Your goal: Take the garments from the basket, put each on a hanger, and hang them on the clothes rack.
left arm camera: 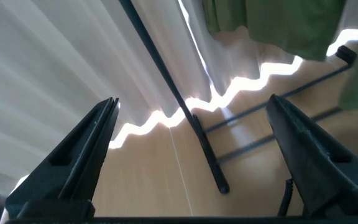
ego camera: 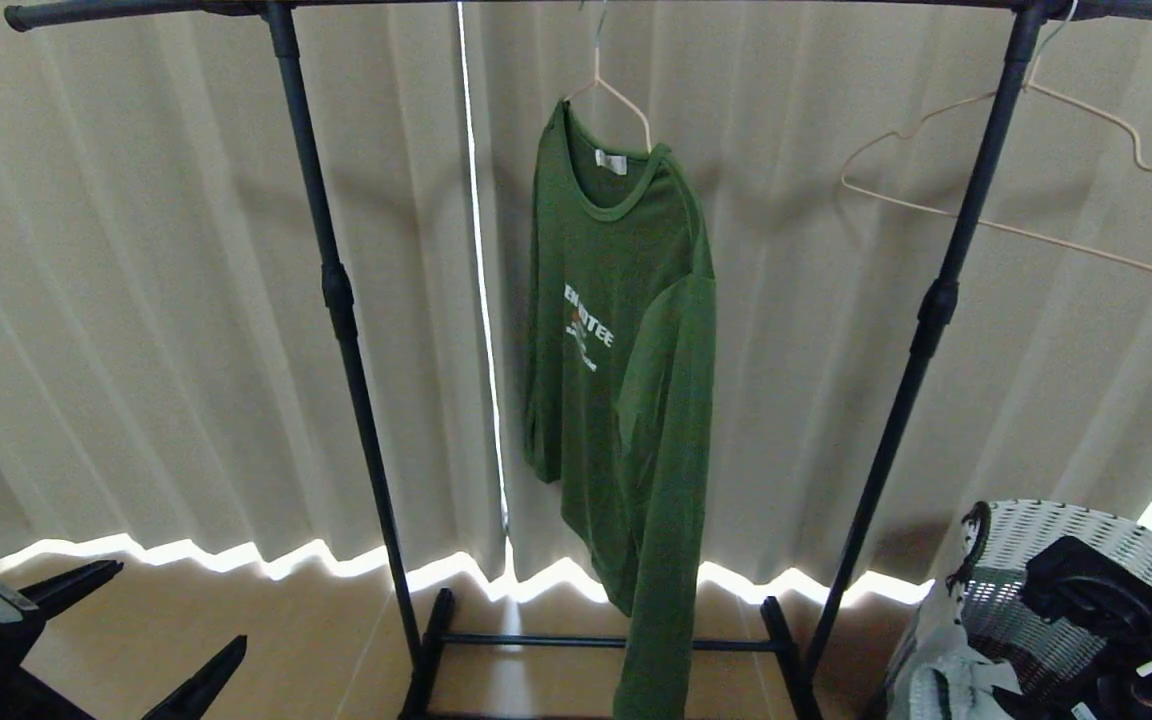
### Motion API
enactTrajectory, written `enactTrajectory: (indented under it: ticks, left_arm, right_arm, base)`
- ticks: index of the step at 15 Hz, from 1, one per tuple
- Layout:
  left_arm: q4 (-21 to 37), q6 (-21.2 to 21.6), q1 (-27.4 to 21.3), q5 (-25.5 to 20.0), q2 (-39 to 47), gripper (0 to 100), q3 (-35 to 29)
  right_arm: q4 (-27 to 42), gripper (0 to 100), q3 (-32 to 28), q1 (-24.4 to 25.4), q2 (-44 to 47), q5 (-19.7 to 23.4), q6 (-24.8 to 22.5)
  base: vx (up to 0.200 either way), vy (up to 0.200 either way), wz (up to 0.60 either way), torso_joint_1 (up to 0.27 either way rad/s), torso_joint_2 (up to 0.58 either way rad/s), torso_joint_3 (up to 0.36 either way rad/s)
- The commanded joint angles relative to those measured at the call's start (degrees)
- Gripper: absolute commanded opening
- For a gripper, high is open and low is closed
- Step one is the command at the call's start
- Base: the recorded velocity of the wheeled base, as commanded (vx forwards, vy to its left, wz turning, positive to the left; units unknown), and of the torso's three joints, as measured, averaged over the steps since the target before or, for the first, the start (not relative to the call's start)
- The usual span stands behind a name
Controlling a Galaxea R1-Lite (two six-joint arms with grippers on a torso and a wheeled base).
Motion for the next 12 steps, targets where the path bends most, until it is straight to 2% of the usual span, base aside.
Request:
enactTrajectory:
  ticks: [1, 4, 7, 11, 12]
  left_arm:
    - [0.0, 0.0, 0.0, 0.0, -0.2, 100, 0.1]
    - [0.0, 0.0, -0.1, 0.0, -0.1, 100, 0.2]
    - [0.0, 0.0, -0.1, 0.0, -0.1, 100, 0.2]
    - [0.0, 0.0, 0.0, 0.0, -0.3, 100, 0.1]
    - [0.0, 0.0, 0.0, 0.0, -0.2, 100, 0.2]
  right_arm:
    - [0.0, 100, -1.0, 0.2, 4.0, 0.0, -0.2]
    - [-0.5, 100, -2.5, 0.8, 9.8, 0.1, -0.2]
    - [-3.2, 100, -2.5, 4.2, 15.7, -0.1, -0.2]
    - [-4.5, 100, -2.8, 7.1, 17.3, -0.2, -0.2]
    - [-4.8, 100, -3.1, 7.1, 20.7, -1.1, -0.2]
  base:
    - [0.000, 0.000, 0.00, 0.000, 0.00, 0.000]
    - [0.000, 0.000, 0.00, 0.000, 0.00, 0.000]
    - [0.000, 0.000, 0.00, 0.000, 0.00, 0.000]
    - [0.000, 0.000, 0.00, 0.000, 0.00, 0.000]
    - [0.000, 0.000, 0.00, 0.000, 0.00, 0.000]
